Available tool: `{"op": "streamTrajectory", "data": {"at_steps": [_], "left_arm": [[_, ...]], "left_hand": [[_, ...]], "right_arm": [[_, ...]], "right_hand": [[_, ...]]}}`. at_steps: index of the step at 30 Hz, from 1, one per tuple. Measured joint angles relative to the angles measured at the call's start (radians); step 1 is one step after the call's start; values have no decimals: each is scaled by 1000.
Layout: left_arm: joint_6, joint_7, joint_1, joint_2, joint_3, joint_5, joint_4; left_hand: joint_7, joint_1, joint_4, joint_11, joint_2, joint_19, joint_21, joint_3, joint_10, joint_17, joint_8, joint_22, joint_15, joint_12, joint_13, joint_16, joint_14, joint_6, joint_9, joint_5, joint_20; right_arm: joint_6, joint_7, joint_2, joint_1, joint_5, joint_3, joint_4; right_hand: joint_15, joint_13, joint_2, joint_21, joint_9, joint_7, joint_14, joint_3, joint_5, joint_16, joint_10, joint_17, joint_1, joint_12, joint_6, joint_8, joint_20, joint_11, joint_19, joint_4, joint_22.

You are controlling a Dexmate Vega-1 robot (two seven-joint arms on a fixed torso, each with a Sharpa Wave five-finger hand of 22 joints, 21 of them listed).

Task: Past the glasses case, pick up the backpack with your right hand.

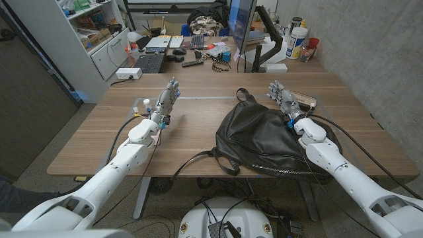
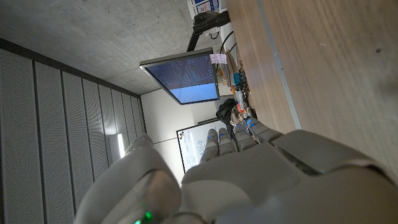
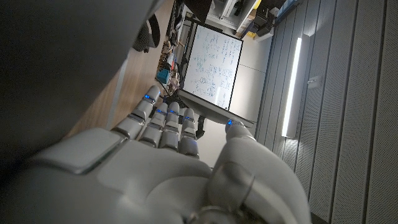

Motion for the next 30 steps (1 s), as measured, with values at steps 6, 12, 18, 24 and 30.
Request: {"op": "streamTrajectory", "data": {"at_steps": [6,12,18,24,30], "left_arm": [[9,-13,-7,-6,-9,12,2],[14,-27,-16,-19,-21,20,14],[18,-44,-29,-32,-28,28,34],[19,-60,-45,-48,-33,34,62],[20,-75,-54,-57,-36,37,80]], "left_hand": [[0,0,0,0,0,0,0,0,0,0,0,0,0,0,0,0,0,0,0,0,0],[0,4,0,0,4,-6,0,0,0,0,0,0,0,0,0,0,0,0,0,0,6],[0,4,0,0,4,-6,0,0,0,0,0,5,0,0,0,0,0,0,0,0,6],[0,4,0,-2,4,-11,0,0,-2,0,0,5,0,0,0,0,0,0,0,0,0],[0,4,0,-2,4,-11,0,0,-2,0,0,5,0,0,0,0,0,0,0,0,0]], "right_arm": [[0,5,12,13,-5,0,11],[0,9,17,19,-15,0,14],[-1,9,17,20,-22,4,6],[-2,3,10,13,-33,8,-17],[-2,-6,-5,-4,-44,12,-52]], "right_hand": [[0,0,0,0,0,0,0,0,0,0,0,0,0,0,0,0,0,0,0,0,0],[0,0,0,0,0,0,0,0,0,0,0,0,0,0,0,0,0,0,0,0,0],[0,0,0,-1,0,0,0,0,4,0,0,0,0,0,0,0,0,0,0,0,0],[0,0,0,-4,0,0,0,3,3,0,0,0,0,0,0,0,0,0,0,-3,0],[0,0,0,-8,0,0,0,3,3,0,0,0,0,0,0,0,0,0,0,-3,0]]}}
